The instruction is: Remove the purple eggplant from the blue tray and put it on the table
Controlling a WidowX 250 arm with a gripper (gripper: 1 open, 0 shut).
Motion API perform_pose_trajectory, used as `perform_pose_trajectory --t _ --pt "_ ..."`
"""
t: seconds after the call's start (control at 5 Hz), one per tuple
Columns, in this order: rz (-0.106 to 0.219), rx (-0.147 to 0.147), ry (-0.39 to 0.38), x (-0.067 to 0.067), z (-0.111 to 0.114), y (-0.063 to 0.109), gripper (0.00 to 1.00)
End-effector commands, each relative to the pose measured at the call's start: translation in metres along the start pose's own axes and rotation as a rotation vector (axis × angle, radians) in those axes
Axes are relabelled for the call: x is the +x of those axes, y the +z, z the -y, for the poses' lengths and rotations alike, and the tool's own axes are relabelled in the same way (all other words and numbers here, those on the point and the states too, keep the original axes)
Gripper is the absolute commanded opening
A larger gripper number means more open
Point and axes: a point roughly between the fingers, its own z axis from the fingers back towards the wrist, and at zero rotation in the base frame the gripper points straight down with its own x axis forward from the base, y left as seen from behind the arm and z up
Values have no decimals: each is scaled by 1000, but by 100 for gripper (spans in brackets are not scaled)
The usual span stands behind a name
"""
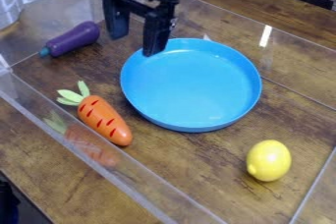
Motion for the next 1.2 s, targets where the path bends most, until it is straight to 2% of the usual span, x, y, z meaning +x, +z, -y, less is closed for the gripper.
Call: perform_pose_trajectory --t 0.0,0.2,0.6,0.8,1.0 --pt "70 14 -16 -5 -13 9 100" --pt "74 11 -40 -10 -22 -2 100" --pt "85 7 -113 -4 -9 -17 100" --pt "90 4 -80 3 -19 -28 100" --pt "119 7 -44 9 -29 -27 100"
